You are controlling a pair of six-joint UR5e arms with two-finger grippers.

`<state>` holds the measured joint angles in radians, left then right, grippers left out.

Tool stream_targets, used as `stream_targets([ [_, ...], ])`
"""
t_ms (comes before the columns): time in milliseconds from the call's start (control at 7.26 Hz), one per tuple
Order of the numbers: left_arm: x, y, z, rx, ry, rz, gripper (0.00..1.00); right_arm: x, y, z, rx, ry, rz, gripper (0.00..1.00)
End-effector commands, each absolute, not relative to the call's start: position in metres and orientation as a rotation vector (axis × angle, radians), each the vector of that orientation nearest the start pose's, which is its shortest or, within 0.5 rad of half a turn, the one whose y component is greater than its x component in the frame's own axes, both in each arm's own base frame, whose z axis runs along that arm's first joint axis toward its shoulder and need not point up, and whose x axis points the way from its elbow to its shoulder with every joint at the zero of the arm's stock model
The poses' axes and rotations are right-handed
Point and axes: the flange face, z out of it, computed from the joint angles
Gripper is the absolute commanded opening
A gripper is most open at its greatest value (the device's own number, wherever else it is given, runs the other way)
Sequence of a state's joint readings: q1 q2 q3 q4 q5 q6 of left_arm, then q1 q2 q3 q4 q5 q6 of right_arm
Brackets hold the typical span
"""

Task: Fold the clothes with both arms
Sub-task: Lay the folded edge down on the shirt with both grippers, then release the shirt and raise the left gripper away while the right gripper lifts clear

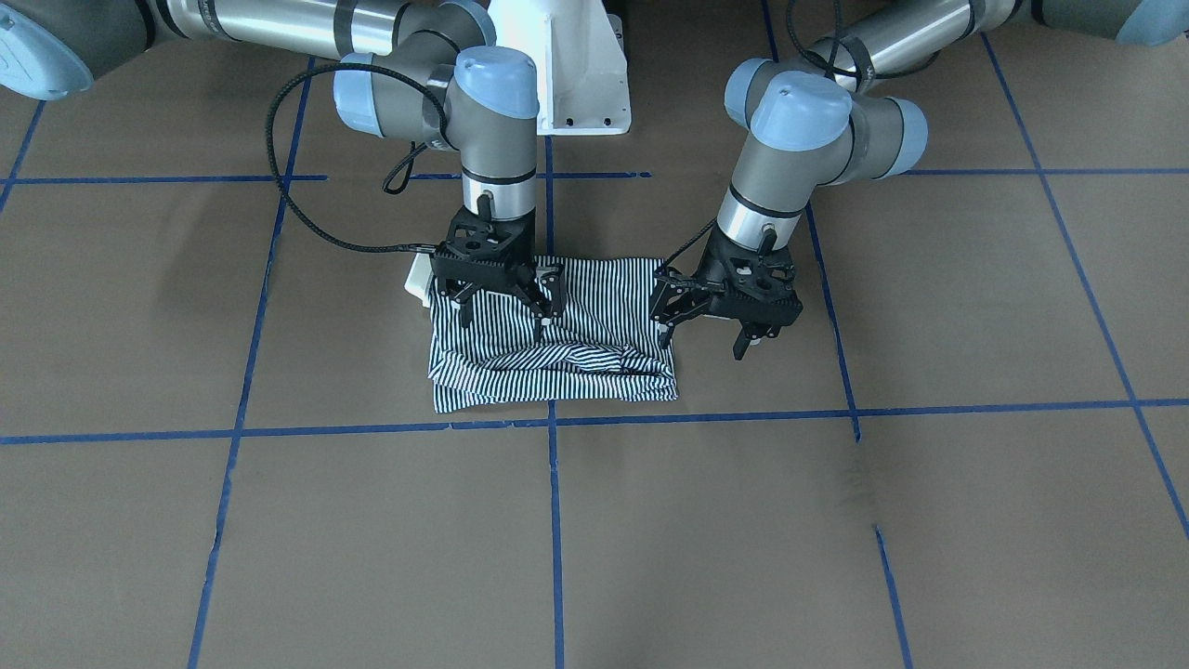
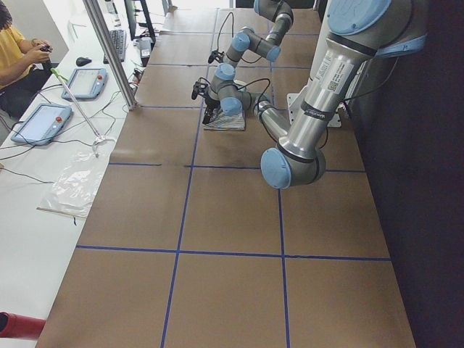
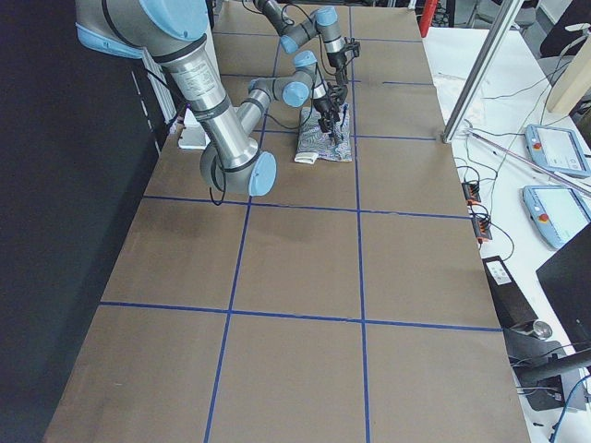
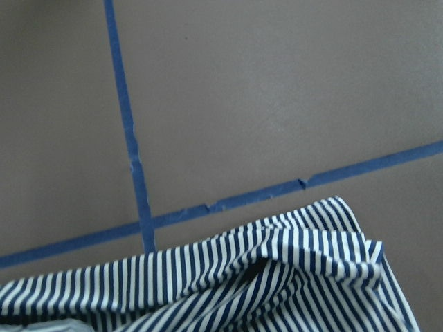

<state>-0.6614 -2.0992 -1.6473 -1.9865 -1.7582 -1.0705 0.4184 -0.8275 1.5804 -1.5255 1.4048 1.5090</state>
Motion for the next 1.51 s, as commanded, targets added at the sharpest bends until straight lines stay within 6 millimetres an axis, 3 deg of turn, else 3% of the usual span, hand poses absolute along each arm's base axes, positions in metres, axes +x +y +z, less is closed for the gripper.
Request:
stream_targets([
  [0,0.46,-0.503,0.273,0.414,0.946,-0.049,1.0,-0.616,-0.397,0.217,0.397,-0.694,0.276,1.0],
  [138,0.46,-0.504,0.273,0.414,0.946,-0.052,1.0,-0.617,-0.409,0.228,0.416,-0.654,0.242,1.0],
  [551,0.46,-0.503,0.274,0.411,0.946,-0.052,1.0,-0.606,-0.49,0.274,0.411,-0.509,0.297,1.0],
  [689,0.46,-0.503,0.274,0.411,0.946,-0.052,1.0,-0.594,-0.527,0.293,0.389,-0.454,0.302,1.0],
  [826,0.461,-0.502,0.274,0.409,0.947,-0.054,1.0,-0.57,-0.563,0.316,0.373,-0.401,0.305,1.0],
  [964,0.462,-0.502,0.275,0.402,0.947,-0.062,1.0,-0.53,-0.6,0.32,0.317,-0.416,0.294,1.0],
  [1102,0.467,-0.5,0.276,0.39,0.948,-0.071,1.0,-0.497,-0.628,0.309,0.271,-0.502,0.264,1.0],
  [1377,0.501,-0.505,0.271,0.332,0.94,-0.125,1.0,-0.495,-0.627,0.289,0.274,-0.615,0.231,1.0],
])
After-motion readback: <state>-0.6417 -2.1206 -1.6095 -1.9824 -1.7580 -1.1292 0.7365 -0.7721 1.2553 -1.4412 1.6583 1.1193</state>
